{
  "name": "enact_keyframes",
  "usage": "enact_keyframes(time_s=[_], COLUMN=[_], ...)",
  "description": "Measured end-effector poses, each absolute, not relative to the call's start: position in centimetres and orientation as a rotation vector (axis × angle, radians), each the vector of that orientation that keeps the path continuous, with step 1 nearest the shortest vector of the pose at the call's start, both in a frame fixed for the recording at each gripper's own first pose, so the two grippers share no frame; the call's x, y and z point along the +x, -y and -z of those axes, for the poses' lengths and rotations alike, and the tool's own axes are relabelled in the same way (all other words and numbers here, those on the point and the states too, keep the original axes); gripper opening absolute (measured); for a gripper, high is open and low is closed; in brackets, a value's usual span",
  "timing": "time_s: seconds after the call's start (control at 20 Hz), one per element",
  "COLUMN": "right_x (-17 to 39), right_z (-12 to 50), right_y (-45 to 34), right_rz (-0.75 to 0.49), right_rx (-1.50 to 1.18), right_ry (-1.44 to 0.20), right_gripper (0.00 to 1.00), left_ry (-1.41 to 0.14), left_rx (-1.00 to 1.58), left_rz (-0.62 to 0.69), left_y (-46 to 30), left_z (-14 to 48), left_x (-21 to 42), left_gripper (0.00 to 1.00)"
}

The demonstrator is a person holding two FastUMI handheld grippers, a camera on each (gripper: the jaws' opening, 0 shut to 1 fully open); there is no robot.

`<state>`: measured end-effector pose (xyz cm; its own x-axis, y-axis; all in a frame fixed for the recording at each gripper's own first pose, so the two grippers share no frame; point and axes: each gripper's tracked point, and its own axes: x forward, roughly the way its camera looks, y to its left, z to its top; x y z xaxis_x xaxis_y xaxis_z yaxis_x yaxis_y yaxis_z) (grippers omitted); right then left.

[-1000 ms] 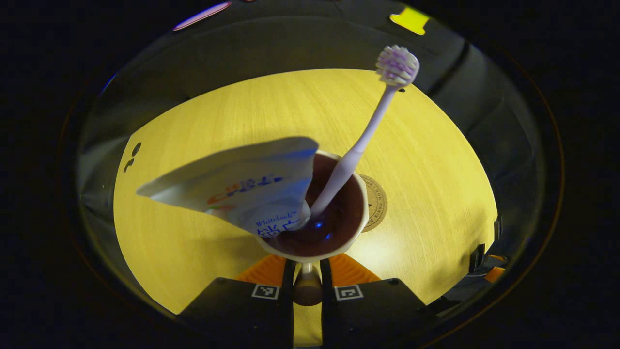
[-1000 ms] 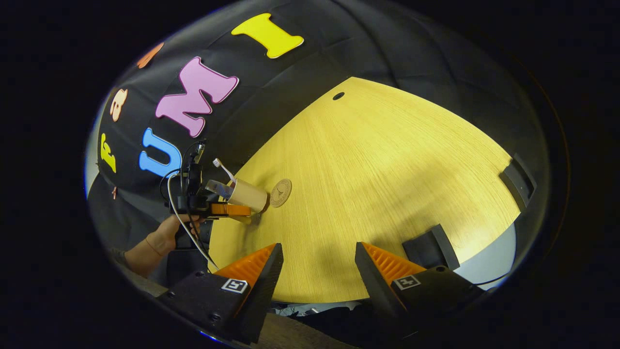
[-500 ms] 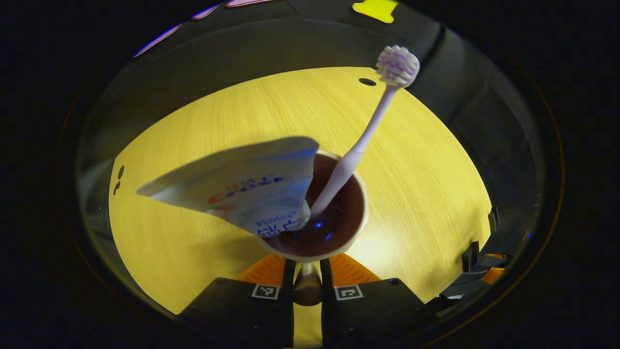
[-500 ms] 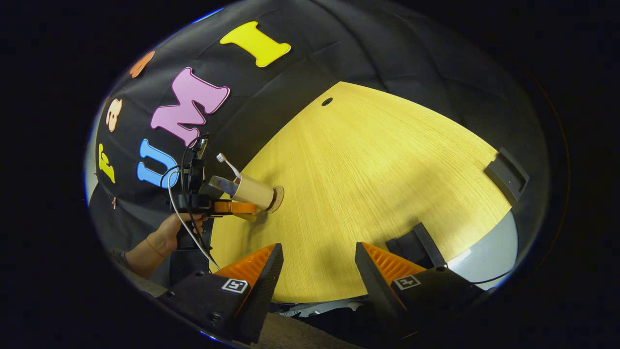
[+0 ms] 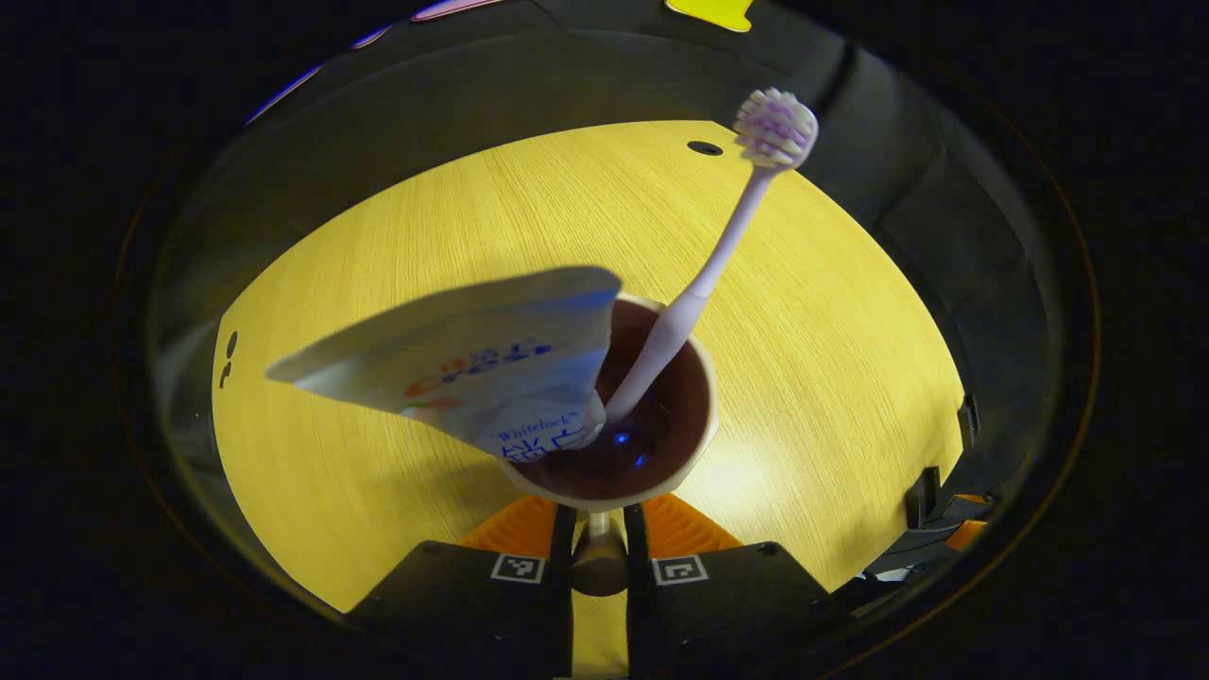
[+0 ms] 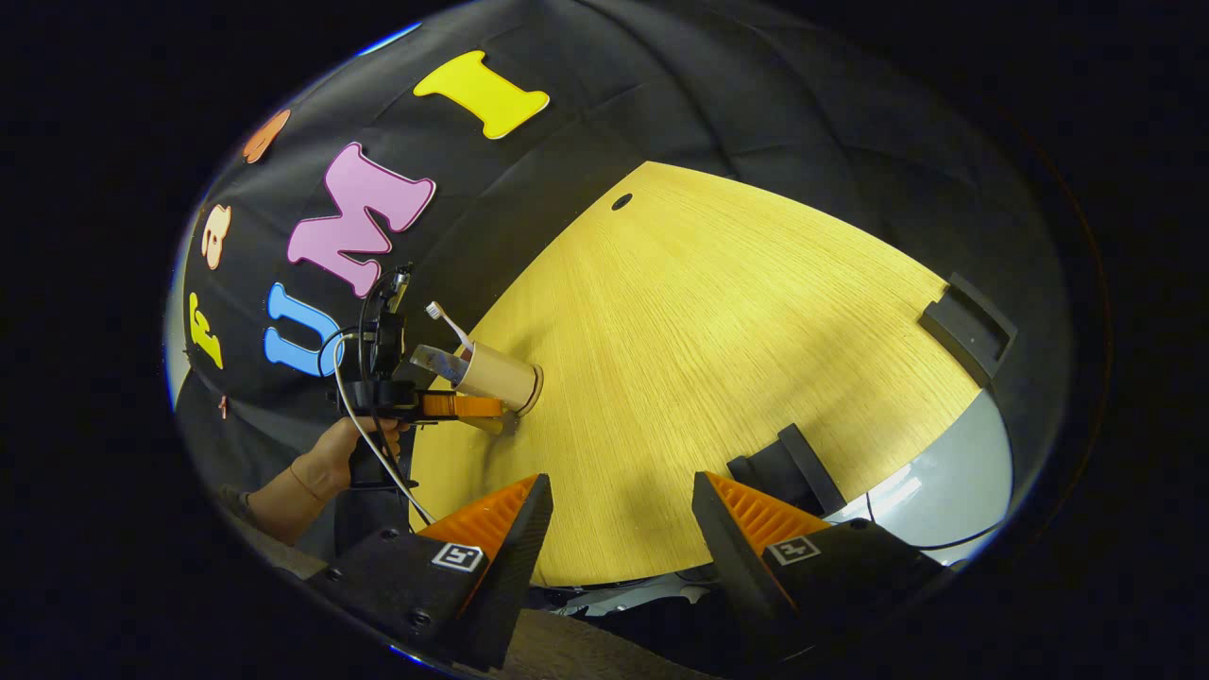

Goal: Put the toothbrush and toothpaste on the desktop into the cup, then pick up the cup and place it on the coaster on the desktop.

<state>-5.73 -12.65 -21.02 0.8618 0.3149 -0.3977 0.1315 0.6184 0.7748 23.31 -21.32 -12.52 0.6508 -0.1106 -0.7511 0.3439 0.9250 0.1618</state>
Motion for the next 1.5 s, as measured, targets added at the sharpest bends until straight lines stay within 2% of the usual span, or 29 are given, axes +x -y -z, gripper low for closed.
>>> enact_keyframes(time_s=[0.05,0.1,0.15,0.2,0.25,0.45,0.5,0.55,0.7,1.0,1.25,1.5], right_x=[-5.7,-5.8,-5.8,-6.0,-5.9,-6.0,-6.1,-6.2,-6.2,-5.7,-4.7,-3.1], right_z=[21.0,21.0,21.1,21.1,21.2,21.1,21.2,21.3,21.3,20.8,19.8,18.3], right_y=[12.6,12.6,12.6,12.6,12.7,12.7,12.8,12.8,12.7,12.2,10.9,9.1], right_rz=[-0.113,-0.113,-0.114,-0.115,-0.115,-0.116,-0.116,-0.117,-0.115,-0.121,-0.151,-0.194], right_rx=[0.910,0.910,0.910,0.909,0.910,0.915,0.918,0.921,0.926,0.927,0.901,0.862], right_ry=[-0.542,-0.542,-0.543,-0.544,-0.545,-0.547,-0.548,-0.549,-0.548,-0.540,-0.546,-0.549], right_gripper=[0.92,0.92,0.92,0.92,0.92,0.92,0.92,0.92,0.92,0.92,0.92,0.92], left_ry=[-0.824,-0.824,-0.824,-0.827,-0.830,-0.832,-0.820,-0.814,-0.798,-0.753,-0.729,-0.692], left_rx=[0.304,0.304,0.305,0.306,0.305,0.302,0.304,0.309,0.308,0.277,0.216,0.188], left_rz=[0.259,0.255,0.252,0.249,0.248,0.252,0.248,0.238,0.217,0.205,0.259,0.255], left_y=[21.3,21.3,21.2,21.3,21.2,20.9,20.7,20.3,19.5,18.7,18.4,15.6], left_z=[12.5,12.4,12.5,12.5,12.6,12.7,12.5,12.3,12.0,11.1,10.1,9.3], left_x=[23.2,23.1,23.1,23.1,23.1,23.4,23.3,23.0,23.2,21.7,18.7,15.4], left_gripper=[0.27,0.22,0.27,0.22,0.27,0.28,0.34,0.36,0.92,0.89,0.89,0.89])
